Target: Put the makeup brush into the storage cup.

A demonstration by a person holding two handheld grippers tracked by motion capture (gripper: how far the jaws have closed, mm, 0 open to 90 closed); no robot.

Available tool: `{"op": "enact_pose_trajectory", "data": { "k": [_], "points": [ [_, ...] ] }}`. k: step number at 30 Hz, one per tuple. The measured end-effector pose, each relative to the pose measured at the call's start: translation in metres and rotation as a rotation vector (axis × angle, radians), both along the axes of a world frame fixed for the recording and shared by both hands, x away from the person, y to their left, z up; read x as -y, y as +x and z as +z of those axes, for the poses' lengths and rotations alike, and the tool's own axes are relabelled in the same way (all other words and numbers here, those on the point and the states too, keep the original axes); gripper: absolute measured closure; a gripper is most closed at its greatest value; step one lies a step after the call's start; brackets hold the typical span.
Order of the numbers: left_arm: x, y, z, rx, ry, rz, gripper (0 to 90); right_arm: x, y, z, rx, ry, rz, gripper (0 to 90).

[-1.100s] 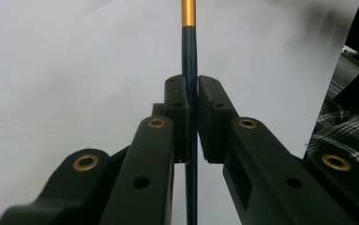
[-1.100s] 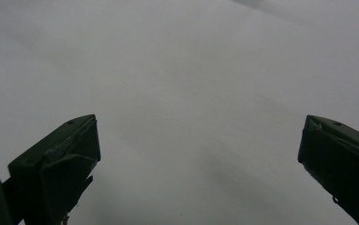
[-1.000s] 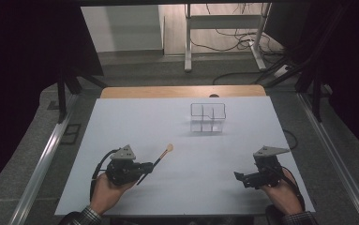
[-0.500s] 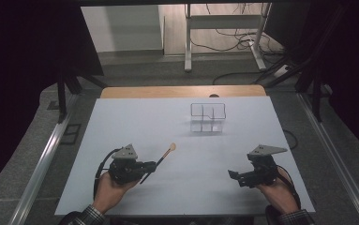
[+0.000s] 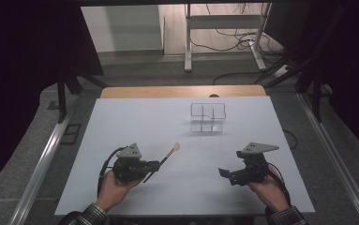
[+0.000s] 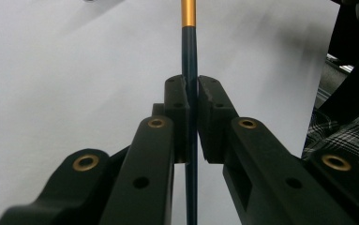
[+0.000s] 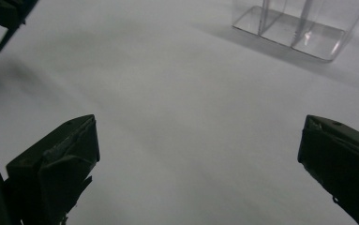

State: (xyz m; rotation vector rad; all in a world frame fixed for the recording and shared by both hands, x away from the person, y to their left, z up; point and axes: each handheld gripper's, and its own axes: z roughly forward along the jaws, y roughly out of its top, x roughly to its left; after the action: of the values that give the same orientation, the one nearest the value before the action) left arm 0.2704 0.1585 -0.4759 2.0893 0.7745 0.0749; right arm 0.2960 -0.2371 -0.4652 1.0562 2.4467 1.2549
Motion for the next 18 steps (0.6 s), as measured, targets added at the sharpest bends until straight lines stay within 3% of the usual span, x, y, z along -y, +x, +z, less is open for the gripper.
{"op": "enact_pose_trajectory", "data": {
  "k": [6, 18],
  "points": [
    [0.005, 0.003, -0.001, 0.013, 0.001, -0.013, 83.6, -0.01, 0.003, -0.001, -0.025, 0.04, 0.017, 0.0],
    [0.012, 0.005, -0.001, 0.029, -0.005, -0.028, 83.6, -0.026, 0.008, -0.001, -0.05, 0.067, 0.047, 0.0]
  ]
}}
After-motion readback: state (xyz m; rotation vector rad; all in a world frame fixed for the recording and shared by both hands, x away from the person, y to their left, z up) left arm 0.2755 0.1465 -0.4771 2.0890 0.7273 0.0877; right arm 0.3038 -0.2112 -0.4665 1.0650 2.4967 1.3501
